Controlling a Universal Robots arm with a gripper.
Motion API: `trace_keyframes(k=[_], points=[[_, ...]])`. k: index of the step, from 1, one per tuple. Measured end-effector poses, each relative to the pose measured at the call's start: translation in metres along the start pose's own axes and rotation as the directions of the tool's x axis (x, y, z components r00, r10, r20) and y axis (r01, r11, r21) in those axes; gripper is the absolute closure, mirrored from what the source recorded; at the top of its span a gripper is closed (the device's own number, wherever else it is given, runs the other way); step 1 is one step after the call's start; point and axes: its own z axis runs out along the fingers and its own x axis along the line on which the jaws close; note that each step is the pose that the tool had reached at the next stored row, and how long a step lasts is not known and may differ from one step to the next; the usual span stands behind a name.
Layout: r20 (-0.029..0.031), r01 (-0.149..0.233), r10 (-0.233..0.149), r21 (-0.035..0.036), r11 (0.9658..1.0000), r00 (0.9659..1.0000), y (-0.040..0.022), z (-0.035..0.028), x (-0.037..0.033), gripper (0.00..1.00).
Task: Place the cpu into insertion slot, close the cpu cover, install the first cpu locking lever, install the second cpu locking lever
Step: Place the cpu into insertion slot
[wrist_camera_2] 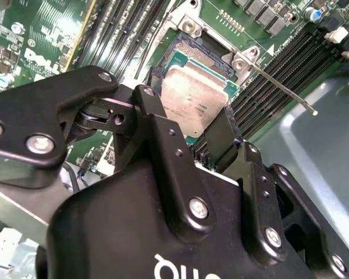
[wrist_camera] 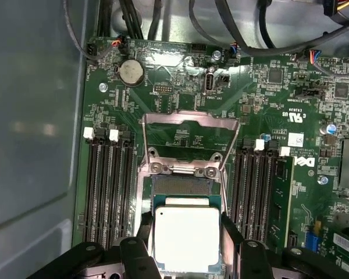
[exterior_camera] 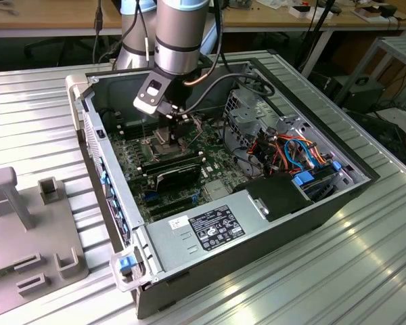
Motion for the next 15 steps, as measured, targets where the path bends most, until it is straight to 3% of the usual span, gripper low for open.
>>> trace_keyframes(k=[5, 12, 15], points=[[0.0025, -0.091, 0.091, 0.0001, 0.9958, 0.9958, 0.0002, 0.0069, 0.0005, 0.45], [0.0026, -0.092, 0.092, 0.0035, 0.9957, 0.9957, 0.002, 0.0121, 0.0025, 0.45], [0.0019, -0.067, 0.067, 0.0036, 0.9978, 0.9978, 0.002, 0.0151, 0.0039, 0.45]])
